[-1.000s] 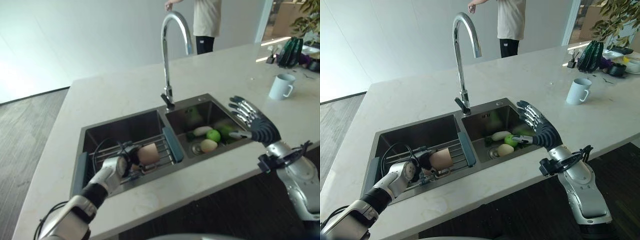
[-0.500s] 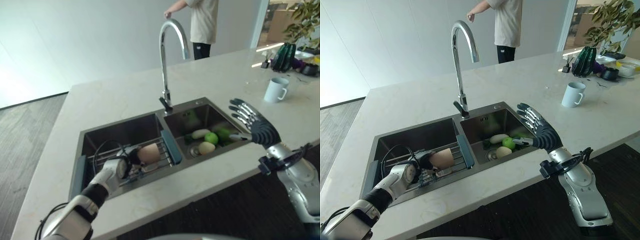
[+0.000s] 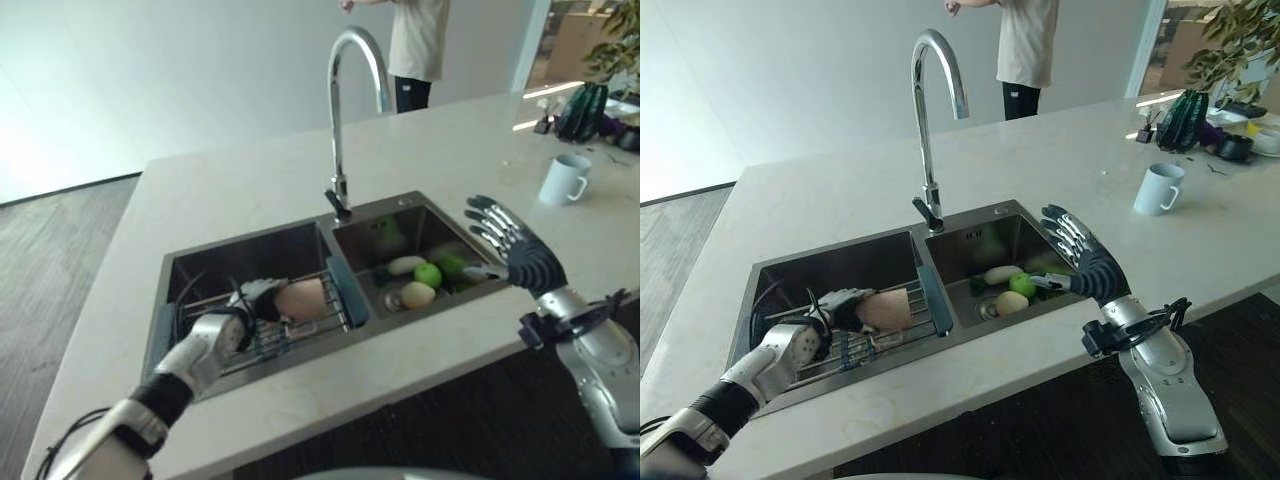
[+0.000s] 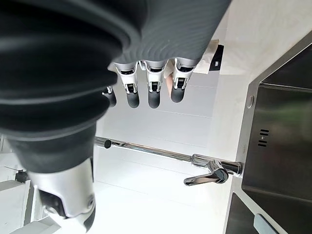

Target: Place the dishes in the dishwasher.

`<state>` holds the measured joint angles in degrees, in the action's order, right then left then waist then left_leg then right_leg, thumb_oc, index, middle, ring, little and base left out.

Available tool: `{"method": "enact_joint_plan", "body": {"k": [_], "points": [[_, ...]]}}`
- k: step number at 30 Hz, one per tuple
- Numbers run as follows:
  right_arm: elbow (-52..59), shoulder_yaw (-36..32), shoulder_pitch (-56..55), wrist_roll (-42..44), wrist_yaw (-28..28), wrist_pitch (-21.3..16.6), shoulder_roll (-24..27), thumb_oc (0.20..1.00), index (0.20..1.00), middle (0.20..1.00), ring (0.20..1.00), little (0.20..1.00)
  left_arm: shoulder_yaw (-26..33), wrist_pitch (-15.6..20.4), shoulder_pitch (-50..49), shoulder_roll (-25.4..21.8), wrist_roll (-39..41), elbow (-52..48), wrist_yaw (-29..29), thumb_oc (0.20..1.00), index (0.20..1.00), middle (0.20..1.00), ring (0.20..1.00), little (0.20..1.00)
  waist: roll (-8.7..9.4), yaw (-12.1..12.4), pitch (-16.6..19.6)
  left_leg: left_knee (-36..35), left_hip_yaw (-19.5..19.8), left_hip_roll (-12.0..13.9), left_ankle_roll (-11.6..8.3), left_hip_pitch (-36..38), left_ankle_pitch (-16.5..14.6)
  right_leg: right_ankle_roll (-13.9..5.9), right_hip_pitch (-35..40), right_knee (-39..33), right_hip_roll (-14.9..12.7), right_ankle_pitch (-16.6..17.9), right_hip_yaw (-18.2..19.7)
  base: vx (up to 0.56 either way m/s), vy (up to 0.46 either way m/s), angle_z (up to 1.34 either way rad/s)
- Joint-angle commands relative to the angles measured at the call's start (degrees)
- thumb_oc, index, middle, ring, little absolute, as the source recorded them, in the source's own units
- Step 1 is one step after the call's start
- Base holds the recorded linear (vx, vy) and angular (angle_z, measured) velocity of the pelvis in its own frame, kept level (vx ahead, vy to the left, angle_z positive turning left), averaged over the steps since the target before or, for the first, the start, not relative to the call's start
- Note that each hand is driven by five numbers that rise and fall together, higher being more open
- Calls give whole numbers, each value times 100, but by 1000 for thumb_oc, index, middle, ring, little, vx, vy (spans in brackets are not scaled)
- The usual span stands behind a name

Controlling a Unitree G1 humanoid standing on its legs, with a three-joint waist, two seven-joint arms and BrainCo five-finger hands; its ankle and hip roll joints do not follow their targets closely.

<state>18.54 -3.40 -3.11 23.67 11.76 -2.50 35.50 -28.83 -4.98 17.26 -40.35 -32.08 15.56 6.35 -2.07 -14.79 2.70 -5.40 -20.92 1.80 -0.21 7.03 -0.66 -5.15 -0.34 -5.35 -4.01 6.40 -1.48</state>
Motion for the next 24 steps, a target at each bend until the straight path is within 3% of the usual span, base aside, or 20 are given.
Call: {"method": "enact_joint_plan", "body": {"k": [1,9,12,14,19,21,24], "points": [[159,-244,305,52,-146,-396,109,1000,1000,1000,1000,1000,482,129,427,-232,399,1,-419,200,200,200,200,200,-5,69,-72,40,356,38,-69,152,8,-354,299,76,-21,-100,34,-13,-20,9],[99,-240,295,-12,-183,-429,19,1000,1000,1000,1000,1000,1215,329,255,-336,1133,-255,-1053,200,200,200,200,200,24,179,-52,40,469,29,-82,128,21,-344,326,70,-47,-114,-34,-6,-16,6],[105,-250,277,-52,-177,-434,-54,1000,1000,1000,1000,1000,1629,507,128,-248,2632,-382,-1011,200,200,200,200,200,41,212,-39,40,506,27,-93,119,32,-339,337,67,-56,-118,-57,-10,-22,5],[94,-248,266,-163,-205,-453,-173,1000,1000,1000,1000,1000,1988,540,-53,201,4147,-648,-733,200,200,200,200,200,47,263,-34,40,548,30,-98,98,52,-327,335,66,-61,-116,-82,-15,-26,7],[125,-271,219,-292,-252,-482,-332,1000,1000,1000,1000,1000,2577,537,-527,916,6096,-1381,-195,200,200,200,200,200,71,378,-62,40,647,35,-109,73,72,-278,370,66,-65,-136,-152,-11,-30,4],[157,-281,194,-329,-267,-472,-385,1000,1000,1000,1000,1000,2717,466,-661,1136,6809,-1643,-14,200,200,200,200,200,87,415,-68,40,690,38,-115,67,83,-256,391,63,-56,-148,-169,-22,-59,5],[121,-242,170,-368,-265,-562,-445,1000,1000,1000,1000,1000,2777,-10,-849,1621,8316,-1953,334,200,200,200,200,200,113,470,-74,40,743,63,-135,51,107,-209,418,58,-33,-173,-208,-38,-92,9]]}}
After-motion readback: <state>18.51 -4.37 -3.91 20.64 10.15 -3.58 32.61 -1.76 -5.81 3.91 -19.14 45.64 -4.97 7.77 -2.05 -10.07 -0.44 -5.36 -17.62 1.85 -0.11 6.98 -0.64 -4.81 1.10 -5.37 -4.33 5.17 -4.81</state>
